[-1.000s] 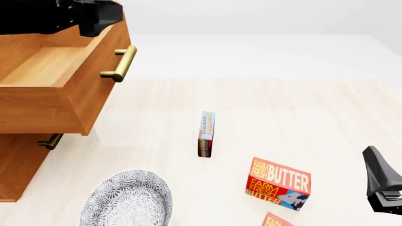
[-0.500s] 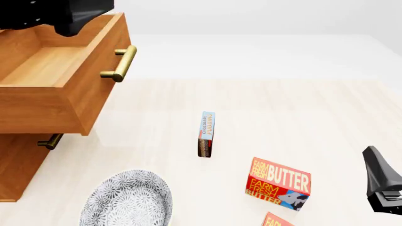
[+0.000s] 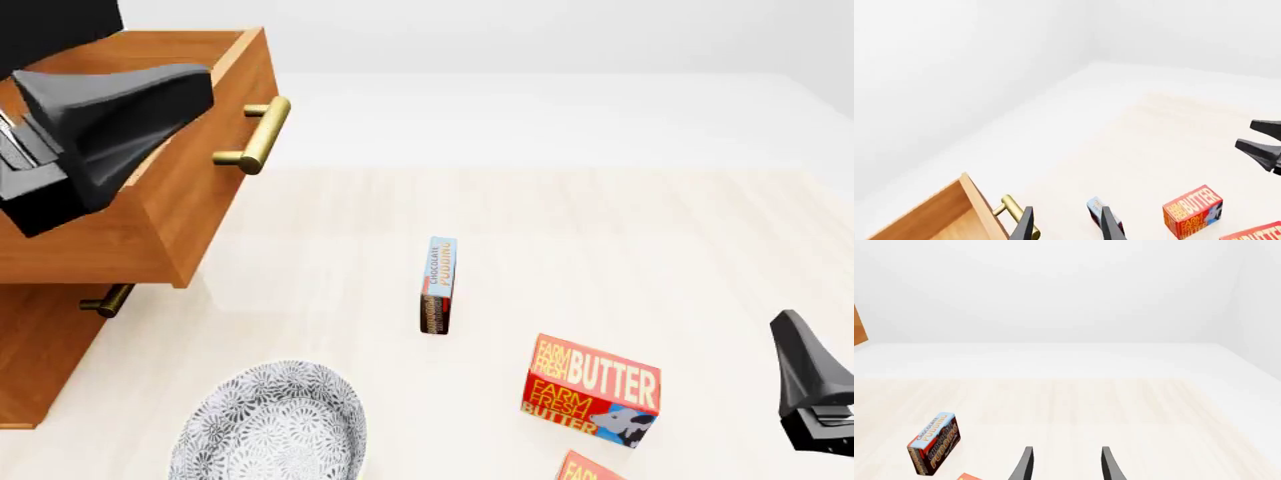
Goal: Put the chocolate pudding in the top drawer of the cabinet and close it.
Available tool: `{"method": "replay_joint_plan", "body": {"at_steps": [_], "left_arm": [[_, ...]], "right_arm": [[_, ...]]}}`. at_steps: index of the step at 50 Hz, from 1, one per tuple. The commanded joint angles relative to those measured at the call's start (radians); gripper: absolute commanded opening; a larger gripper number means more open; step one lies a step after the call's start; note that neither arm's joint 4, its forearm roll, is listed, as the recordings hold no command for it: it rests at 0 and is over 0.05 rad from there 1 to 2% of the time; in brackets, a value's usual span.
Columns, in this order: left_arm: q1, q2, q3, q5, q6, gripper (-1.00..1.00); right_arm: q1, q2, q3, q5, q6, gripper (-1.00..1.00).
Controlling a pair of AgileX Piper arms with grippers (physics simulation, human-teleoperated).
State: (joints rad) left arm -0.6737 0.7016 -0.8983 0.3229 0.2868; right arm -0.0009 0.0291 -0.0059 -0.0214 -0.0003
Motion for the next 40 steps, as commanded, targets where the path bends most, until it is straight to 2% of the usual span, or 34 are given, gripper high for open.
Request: {"method": "replay_joint_plan", "body": {"at_steps": [1, 2, 6, 10, 20, 27, 40], "left_arm": [[-0.038, -0.132, 0.157, -0.07, 0.068, 1.0], [-0.042, -0.142, 0.171, -0.079, 0.09, 1.0], [-0.015, -0.204, 0.173, -0.065, 0.095, 1.0], [-0.074, -0.194, 0.235, -0.114, 0.114, 1.0], [-0.145, -0.209, 0.339, -0.178, 0.15, 1.0], [-0.172, -0.247, 0.398, -0.232, 0.11, 1.0], [-0.23, -0.22, 0.524, -0.391, 0.043, 1.0]], "right_arm": [[0.0, 0.0, 0.0, 0.0, 0.0, 1.0], [0.0, 0.0, 0.0, 0.0, 0.0, 1.0], [0.0, 0.0, 0.0, 0.0, 0.0, 1.0], [0.0, 0.0, 0.0, 0.0, 0.0, 1.0], [0.0, 0.0, 0.0, 0.0, 0.0, 1.0], [0.0, 0.0, 0.0, 0.0, 0.0, 1.0], [0.0, 0.0, 0.0, 0.0, 0.0, 1.0]]}}
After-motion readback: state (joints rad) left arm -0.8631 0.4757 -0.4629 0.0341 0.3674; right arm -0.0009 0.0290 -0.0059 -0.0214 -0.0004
